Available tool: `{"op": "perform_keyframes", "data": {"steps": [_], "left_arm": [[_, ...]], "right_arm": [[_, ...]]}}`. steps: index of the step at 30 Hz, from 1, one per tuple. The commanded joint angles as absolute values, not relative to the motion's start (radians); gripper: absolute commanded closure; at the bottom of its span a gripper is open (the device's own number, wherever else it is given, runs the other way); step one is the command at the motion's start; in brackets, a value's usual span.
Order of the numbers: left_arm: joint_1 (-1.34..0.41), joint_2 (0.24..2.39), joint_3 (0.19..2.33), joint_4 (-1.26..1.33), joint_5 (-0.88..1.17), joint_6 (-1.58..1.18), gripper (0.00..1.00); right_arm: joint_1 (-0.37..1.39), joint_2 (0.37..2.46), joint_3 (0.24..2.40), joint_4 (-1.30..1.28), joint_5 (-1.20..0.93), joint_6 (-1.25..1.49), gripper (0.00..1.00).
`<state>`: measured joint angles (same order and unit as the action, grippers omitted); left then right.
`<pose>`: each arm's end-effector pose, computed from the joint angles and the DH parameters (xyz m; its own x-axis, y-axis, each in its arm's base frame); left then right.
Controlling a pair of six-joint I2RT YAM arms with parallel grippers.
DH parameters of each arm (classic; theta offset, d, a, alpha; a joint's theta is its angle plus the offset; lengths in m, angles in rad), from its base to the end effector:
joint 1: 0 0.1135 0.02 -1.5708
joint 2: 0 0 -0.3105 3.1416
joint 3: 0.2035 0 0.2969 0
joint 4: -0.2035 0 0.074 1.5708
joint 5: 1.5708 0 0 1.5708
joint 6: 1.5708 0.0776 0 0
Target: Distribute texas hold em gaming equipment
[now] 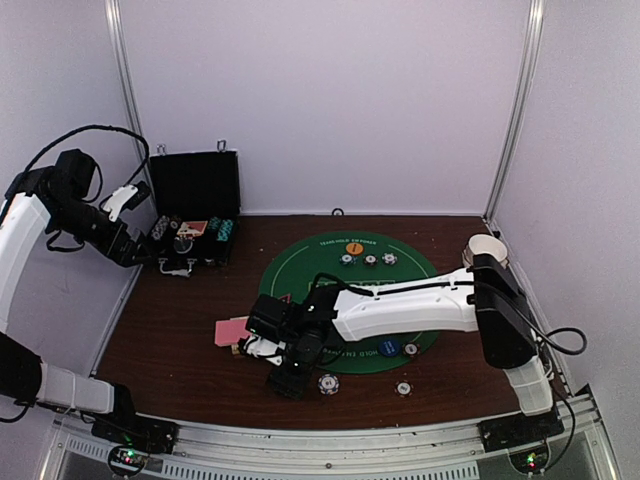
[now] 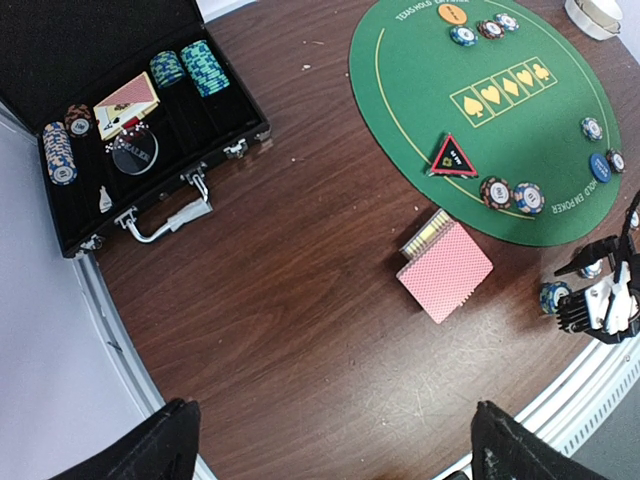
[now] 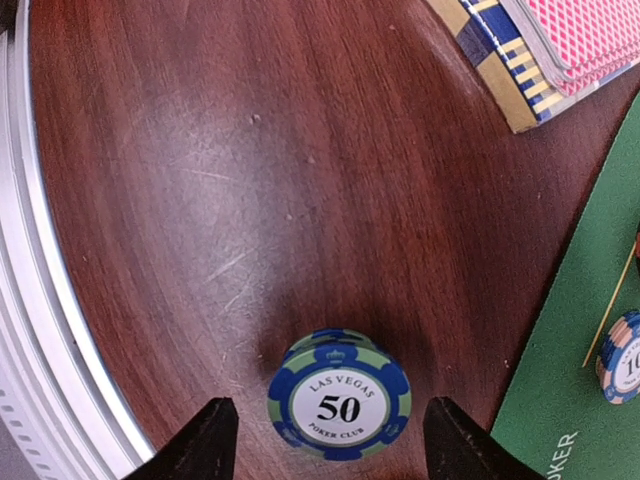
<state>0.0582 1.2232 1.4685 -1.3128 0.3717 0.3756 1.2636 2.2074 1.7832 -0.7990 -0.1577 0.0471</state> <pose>0.2535 -0.0135 0.4061 -0.7693 0.2975 -0.5654 0.4331 0.8935 -0.1191 0.1534 0.5237 0.1566 -0.3291 -0.8835 -0.3333 -0.9431 0.2896 0.1635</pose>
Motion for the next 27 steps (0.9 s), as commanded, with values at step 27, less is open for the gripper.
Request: {"op": "perform_keyframes", "data": {"steps": [27], "left_arm": [[0.064,1.22,1.503,-1.324,0.375,0.377,0.03]], "right_arm": [[1.255,2.23,1.813,-0.797,-0.142,0.046,0.46]]}}
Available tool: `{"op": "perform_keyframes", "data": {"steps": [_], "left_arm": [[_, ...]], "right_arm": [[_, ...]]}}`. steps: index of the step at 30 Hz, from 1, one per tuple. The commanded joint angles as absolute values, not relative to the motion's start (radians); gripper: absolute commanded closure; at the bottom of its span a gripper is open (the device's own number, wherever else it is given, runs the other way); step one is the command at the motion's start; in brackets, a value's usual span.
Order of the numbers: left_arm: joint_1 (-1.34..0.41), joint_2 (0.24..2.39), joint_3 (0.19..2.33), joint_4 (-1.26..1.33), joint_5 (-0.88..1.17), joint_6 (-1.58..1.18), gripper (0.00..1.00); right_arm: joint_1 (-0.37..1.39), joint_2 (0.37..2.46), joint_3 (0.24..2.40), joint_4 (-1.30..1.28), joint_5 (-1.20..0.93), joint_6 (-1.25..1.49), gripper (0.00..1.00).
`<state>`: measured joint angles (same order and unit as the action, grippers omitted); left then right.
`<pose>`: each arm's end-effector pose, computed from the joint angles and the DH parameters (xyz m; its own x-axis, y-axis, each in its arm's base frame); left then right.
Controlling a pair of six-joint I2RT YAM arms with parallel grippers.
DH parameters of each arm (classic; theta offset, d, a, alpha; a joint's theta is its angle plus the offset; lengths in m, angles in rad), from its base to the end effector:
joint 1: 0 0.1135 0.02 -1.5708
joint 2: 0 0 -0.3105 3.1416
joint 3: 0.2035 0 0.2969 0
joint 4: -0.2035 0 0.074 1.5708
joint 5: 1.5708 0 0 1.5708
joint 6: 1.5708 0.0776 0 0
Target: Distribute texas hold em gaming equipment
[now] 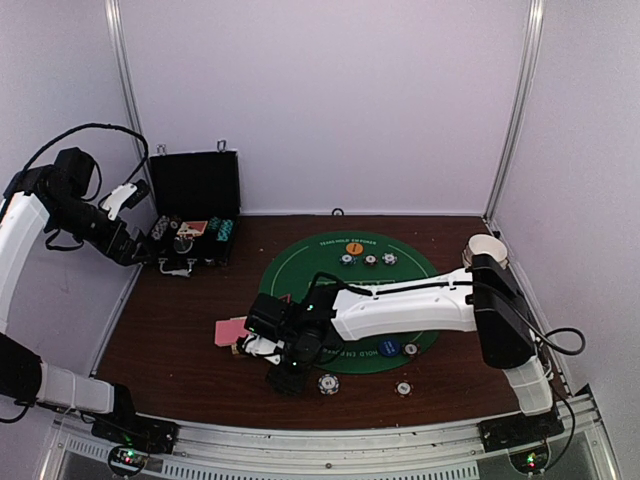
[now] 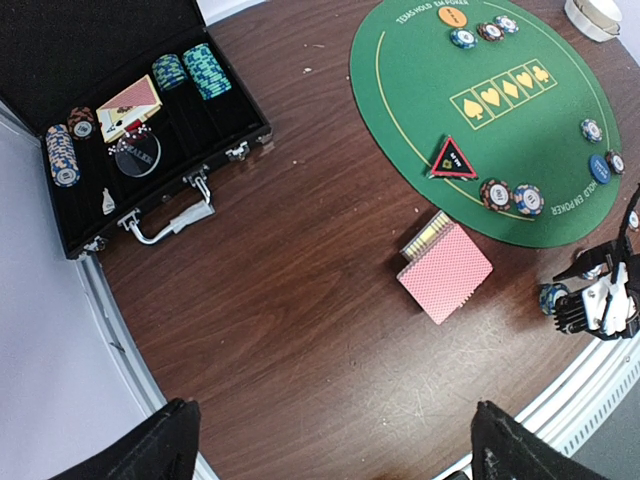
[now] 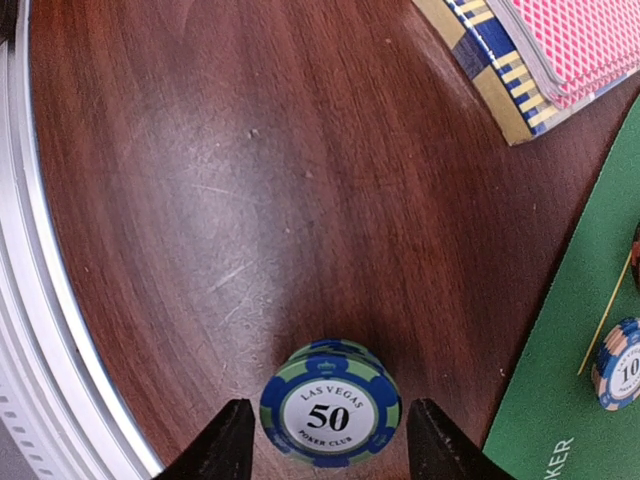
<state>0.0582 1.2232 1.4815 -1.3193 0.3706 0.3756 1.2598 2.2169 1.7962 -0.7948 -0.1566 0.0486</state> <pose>0.2527 -0.0134 0.4100 -0.7658 0.2979 -0.5699 0.4334 0.8938 -0.1151 0.1566 0.5266 0.1562 -0.3331 -0.8793 -0.3404 -0.9419 0.2937 0.1629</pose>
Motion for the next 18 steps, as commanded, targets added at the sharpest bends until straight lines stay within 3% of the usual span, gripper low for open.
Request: {"op": "perform_keyframes", "data": {"steps": [1,6,12,18], "left_arm": [[0.064,1.22,1.503,-1.323,0.375,0.377,0.03],[0.064,1.22,1.505,-1.323,0.371,0.377,0.03],[0.064,1.217,1.502,-1.322,0.37,0.378,0.02],[0.064,1.213,1.502,-1.323,0.368,0.382,0.02]], "right_arm": [[1.255,2.229,1.813,-0.795,-0.143,0.047,0.48],[1.255,2.228,1.813,-0.791,-0.148,0.051,0.59],[1.253,2.229,1.81,-0.79,-0.147,0.054,0.66],[1.246,2.209,1.816,-0.789,-0.125,0.059,0.85]]}}
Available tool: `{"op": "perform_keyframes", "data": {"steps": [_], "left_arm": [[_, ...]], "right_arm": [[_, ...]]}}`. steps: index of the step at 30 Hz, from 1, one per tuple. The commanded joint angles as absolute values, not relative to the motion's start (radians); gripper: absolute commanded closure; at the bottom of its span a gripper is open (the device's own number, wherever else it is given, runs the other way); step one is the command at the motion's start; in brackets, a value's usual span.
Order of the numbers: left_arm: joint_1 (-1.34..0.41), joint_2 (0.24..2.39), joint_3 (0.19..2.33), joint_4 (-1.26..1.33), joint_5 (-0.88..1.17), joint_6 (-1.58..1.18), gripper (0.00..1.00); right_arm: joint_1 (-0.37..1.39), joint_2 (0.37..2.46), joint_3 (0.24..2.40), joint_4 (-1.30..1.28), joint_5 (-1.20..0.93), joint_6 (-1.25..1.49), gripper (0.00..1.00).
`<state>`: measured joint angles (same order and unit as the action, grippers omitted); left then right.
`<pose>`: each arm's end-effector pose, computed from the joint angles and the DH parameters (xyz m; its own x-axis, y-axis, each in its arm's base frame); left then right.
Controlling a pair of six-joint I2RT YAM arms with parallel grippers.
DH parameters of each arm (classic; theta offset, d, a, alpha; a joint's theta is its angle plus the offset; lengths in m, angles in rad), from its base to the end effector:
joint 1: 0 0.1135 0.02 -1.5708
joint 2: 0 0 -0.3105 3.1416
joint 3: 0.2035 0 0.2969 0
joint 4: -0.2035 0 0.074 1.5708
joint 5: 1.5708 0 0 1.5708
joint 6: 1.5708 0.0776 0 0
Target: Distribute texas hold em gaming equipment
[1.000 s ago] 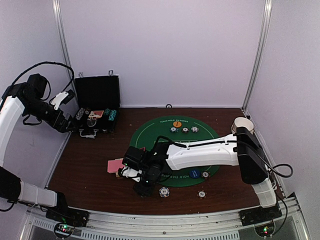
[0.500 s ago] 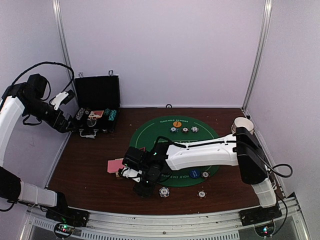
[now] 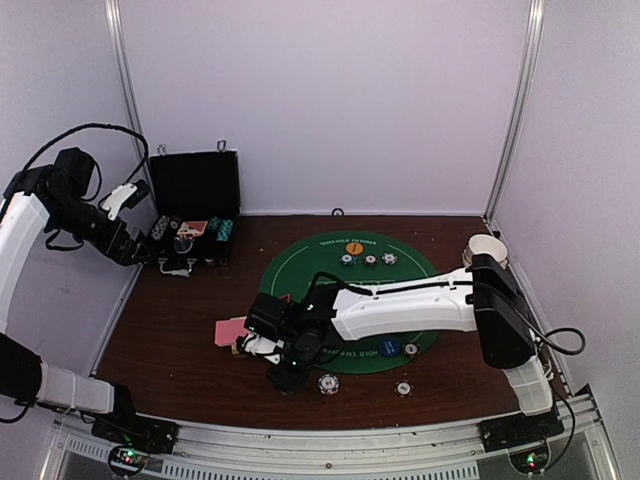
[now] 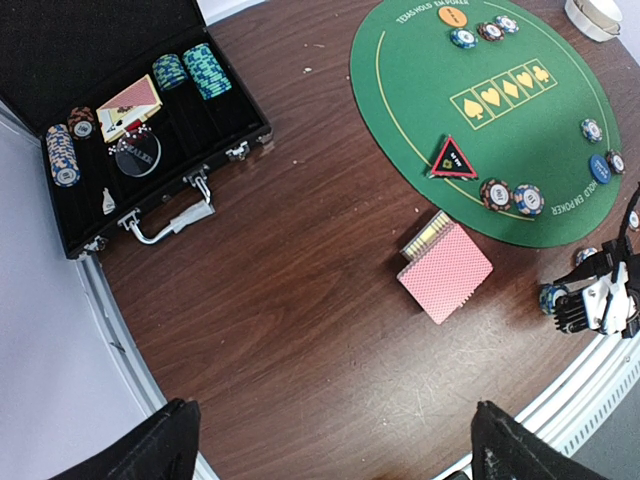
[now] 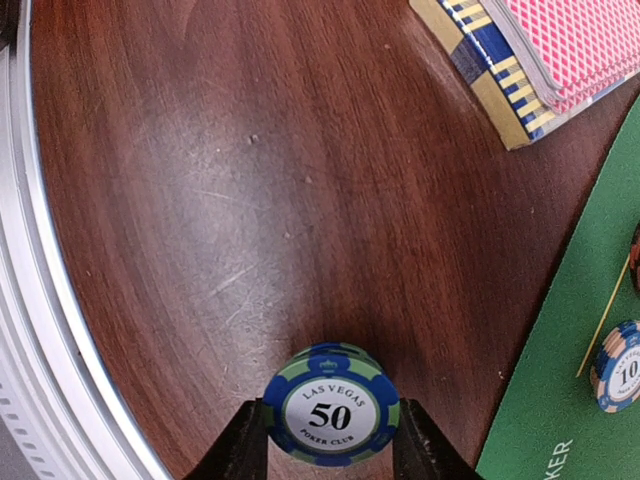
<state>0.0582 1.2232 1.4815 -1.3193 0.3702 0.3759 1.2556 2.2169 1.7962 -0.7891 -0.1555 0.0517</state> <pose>0.2527 -0.0134 0.4100 -0.7657 0.2982 -0.5699 0.4334 0.8939 -0.1146 0.1591 0.5267 0.1565 -0.3391 -0.8751 -0.3453 -0.9400 0.2999 0.1629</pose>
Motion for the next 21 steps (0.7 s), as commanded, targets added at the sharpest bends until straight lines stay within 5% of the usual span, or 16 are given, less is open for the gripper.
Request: {"op": "perform_keyframes", "data": {"steps": [1,10,21], "left_arm": [[0.064,1.212,1.502,-1.322,0.367,0.382,0.02],[0.064,1.217,1.506,-1.323,0.368,0.383,0.02],[0.064,1.216,1.5,-1.323,0.368,0.381,0.02]], "right_arm": [[1.243,2.199,1.818,-0.789,-0.123,0.062,0.87],[1.171,2.052,1.838,-0.78,-0.151,0.116,1.0],[1.013,2.077,1.849,-0.787,-0.031,0.189,1.0]]}}
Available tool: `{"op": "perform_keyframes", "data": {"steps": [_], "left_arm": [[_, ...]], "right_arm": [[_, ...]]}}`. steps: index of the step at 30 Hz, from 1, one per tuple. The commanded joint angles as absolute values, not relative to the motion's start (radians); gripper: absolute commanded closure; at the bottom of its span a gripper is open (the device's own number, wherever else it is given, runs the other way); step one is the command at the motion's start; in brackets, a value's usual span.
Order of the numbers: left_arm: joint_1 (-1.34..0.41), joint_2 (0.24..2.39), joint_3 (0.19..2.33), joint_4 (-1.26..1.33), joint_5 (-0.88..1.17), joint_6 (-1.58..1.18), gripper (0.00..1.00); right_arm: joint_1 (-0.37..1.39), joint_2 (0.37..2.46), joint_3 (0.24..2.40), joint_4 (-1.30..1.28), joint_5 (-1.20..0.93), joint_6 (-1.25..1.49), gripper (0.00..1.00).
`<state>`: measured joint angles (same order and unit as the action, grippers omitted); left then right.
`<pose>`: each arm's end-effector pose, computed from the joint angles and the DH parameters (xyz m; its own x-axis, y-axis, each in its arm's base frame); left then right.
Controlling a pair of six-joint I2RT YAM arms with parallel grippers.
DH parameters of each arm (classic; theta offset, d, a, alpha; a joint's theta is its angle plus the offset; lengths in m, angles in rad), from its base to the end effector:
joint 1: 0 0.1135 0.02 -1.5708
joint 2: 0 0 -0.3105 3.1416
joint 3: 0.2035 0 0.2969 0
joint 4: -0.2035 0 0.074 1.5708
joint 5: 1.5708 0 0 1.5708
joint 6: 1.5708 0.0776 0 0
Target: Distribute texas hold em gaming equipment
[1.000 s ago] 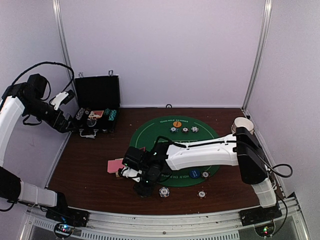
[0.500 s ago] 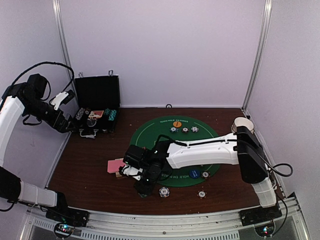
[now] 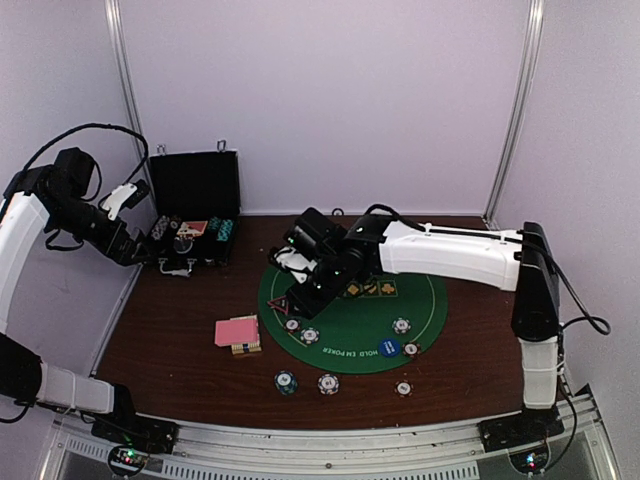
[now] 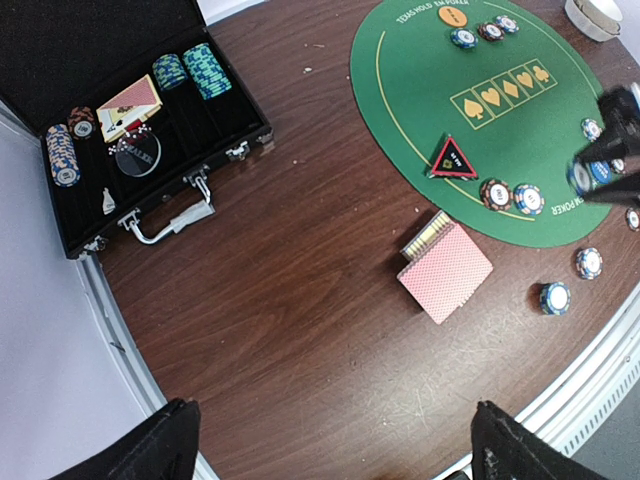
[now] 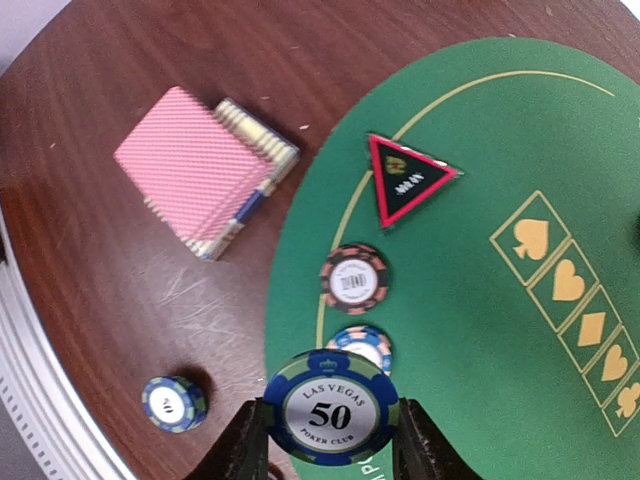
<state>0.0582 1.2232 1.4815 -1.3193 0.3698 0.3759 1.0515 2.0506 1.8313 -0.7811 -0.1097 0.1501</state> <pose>0.2527 -0.0134 0.4100 -0.7658 0.2983 -0.5697 0.4332 0.8940 -0.1143 0.2615 0.4746 0.2570 -0.5464 -0.6564 -0.5201 -0.8198 0.5463 0.1719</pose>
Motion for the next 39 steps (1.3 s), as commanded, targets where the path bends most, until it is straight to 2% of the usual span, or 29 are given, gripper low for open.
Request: {"op": "perform_keyframes", "data": {"steps": [1,15,33,34,37,39], "left_arm": [[0.064,1.216,1.499,-1.322,0.367,0.382,0.02],[0.064,1.202,1.496,-1.324,0.37,0.386,0.03],[0.064,1.21,1.5,-1.324,0.373,0.394,0.02],[0.064,1.21,1.5,-1.325,0.374,0.394,0.02],[0.064,1.213,1.499,-1.325,0.373,0.394,0.02],[0.064,1.214,1.497,-1.325,0.373,0.393,0.02]], "right_arm": [[1.005,2.093,1.855,-0.788,-0.016,0.191,1.0],[0.955,2.349,2.048,-0.797,0.055,0.206,1.0],[0.938,2.458,2.113,-0.802,0.052,0.223,1.0],[0.937,2.461,2.116,-0.804,0.051,0.224,0.96],[0.934,2.464,2.125,-0.807,0.047,0.226,0.7],[0.934,2.454,2.127,-0.807,0.046,0.225,0.58]]}}
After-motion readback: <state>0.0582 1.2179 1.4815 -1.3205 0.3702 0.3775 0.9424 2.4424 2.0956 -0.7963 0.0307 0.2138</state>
